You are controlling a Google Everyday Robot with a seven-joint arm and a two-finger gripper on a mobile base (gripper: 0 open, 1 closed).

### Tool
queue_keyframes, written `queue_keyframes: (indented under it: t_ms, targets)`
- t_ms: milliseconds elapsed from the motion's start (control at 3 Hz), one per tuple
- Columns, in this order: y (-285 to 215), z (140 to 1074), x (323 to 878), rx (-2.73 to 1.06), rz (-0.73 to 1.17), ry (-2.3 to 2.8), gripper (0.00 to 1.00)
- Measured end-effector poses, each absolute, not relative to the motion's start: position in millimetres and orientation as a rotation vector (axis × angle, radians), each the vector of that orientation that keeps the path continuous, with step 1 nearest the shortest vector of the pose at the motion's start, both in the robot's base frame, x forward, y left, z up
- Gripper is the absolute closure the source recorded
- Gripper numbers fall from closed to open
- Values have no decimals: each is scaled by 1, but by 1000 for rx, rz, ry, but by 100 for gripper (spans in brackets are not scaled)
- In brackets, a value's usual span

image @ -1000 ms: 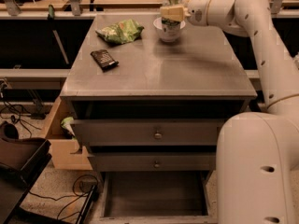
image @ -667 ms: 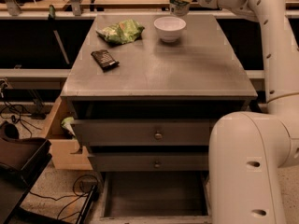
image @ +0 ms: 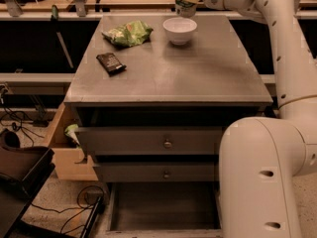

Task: Place 7up can into white bowl

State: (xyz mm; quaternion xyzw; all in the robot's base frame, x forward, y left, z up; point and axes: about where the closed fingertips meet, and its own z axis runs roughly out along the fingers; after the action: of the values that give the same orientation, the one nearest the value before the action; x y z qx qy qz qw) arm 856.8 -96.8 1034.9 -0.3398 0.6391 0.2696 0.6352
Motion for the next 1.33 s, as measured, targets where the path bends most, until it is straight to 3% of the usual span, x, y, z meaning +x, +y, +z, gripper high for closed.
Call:
queue_keyframes:
  t_ms: [1333]
  targets:
    - [-89,1006,923,-570,404,1573,100]
